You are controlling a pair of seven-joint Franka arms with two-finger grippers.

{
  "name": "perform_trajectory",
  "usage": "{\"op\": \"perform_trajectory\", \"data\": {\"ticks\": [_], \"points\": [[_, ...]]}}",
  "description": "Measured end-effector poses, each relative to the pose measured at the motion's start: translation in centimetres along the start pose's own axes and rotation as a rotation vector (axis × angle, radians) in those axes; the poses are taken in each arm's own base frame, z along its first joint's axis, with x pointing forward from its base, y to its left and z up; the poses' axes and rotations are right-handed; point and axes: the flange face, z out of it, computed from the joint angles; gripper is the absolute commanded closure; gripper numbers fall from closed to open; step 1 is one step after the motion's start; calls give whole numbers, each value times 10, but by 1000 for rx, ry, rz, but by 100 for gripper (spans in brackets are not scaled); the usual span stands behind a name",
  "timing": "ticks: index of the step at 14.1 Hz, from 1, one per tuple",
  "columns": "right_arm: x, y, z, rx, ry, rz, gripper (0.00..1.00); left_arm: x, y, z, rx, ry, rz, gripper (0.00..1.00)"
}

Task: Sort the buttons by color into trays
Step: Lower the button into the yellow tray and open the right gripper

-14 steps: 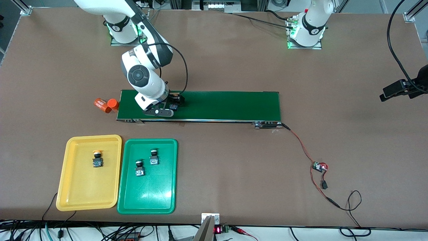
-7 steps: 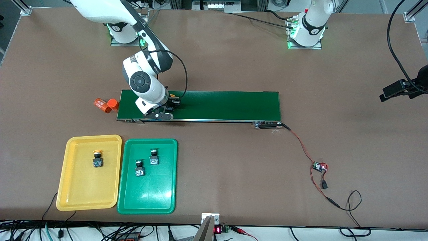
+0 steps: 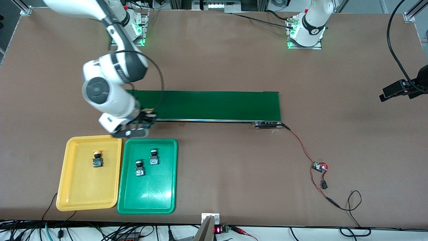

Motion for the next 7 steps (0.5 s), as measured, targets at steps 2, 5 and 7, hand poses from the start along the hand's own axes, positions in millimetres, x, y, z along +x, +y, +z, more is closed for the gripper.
{"op": "perform_trajectory", "data": {"ticks": [2,5,7], "points": [[24,39,8,-27,17,-29,86,0,0,0,0,0,0,0],[57,97,42,-23,17,-44,86,0,1,0,0,-1,2,0],[74,123,62,-15,22,-43,86,0,3,0,0,-1,5,0]]}}
